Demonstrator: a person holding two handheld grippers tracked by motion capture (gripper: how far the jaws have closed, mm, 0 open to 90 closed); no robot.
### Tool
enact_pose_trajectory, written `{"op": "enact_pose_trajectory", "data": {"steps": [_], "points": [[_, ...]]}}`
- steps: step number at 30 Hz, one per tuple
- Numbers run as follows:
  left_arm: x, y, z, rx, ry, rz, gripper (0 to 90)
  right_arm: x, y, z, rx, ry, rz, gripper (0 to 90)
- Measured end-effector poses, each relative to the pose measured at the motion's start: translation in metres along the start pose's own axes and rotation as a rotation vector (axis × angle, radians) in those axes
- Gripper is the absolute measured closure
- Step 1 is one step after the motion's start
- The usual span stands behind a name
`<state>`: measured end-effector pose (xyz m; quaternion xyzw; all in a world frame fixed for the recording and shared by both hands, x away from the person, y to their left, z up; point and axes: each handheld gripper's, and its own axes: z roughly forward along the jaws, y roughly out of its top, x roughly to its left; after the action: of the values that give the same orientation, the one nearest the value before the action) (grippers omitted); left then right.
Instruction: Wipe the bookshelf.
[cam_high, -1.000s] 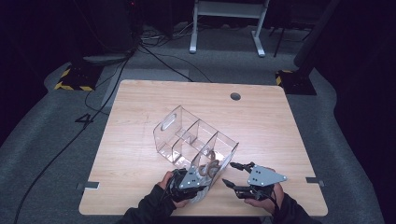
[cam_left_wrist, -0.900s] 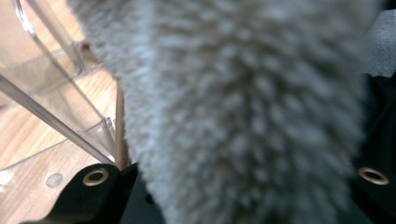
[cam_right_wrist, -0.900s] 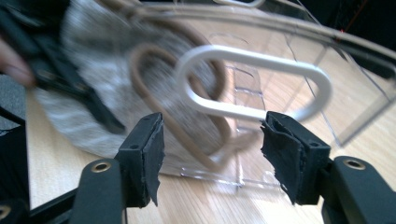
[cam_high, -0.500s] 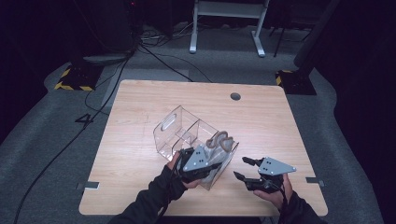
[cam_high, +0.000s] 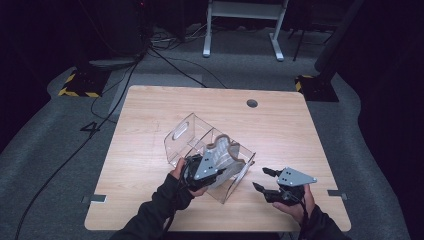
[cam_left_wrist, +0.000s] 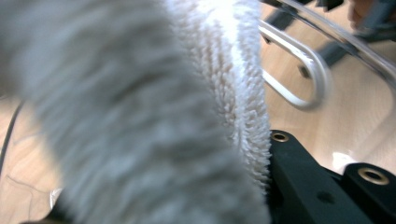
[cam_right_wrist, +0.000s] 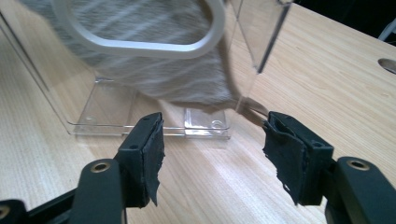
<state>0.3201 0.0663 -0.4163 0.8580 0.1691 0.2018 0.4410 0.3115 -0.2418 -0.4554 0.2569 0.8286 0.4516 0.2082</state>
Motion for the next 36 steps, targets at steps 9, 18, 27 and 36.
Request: {"op": "enact_pose_trajectory", "data": {"steps": [9,18,27,36], "points": [[-0.021,-0.025,-0.013,0.032,0.048,-0.009,77.9,0.0,0.001,-0.002,-0.018,-0.002,-0.004,37.9],[-0.029,-0.062,-0.01,0.122,0.009,-0.084,77.8,0.004,0.003,-0.001,-0.022,0.025,-0.013,38.4],[-0.04,-0.069,0.007,0.162,-0.063,-0.085,77.8,0.029,0.016,0.0,-0.057,0.133,-0.073,39.2],[-0.03,-0.036,-0.003,0.009,-0.059,-0.084,77.8,0.046,0.03,0.01,-0.081,0.17,-0.1,36.5]]}}
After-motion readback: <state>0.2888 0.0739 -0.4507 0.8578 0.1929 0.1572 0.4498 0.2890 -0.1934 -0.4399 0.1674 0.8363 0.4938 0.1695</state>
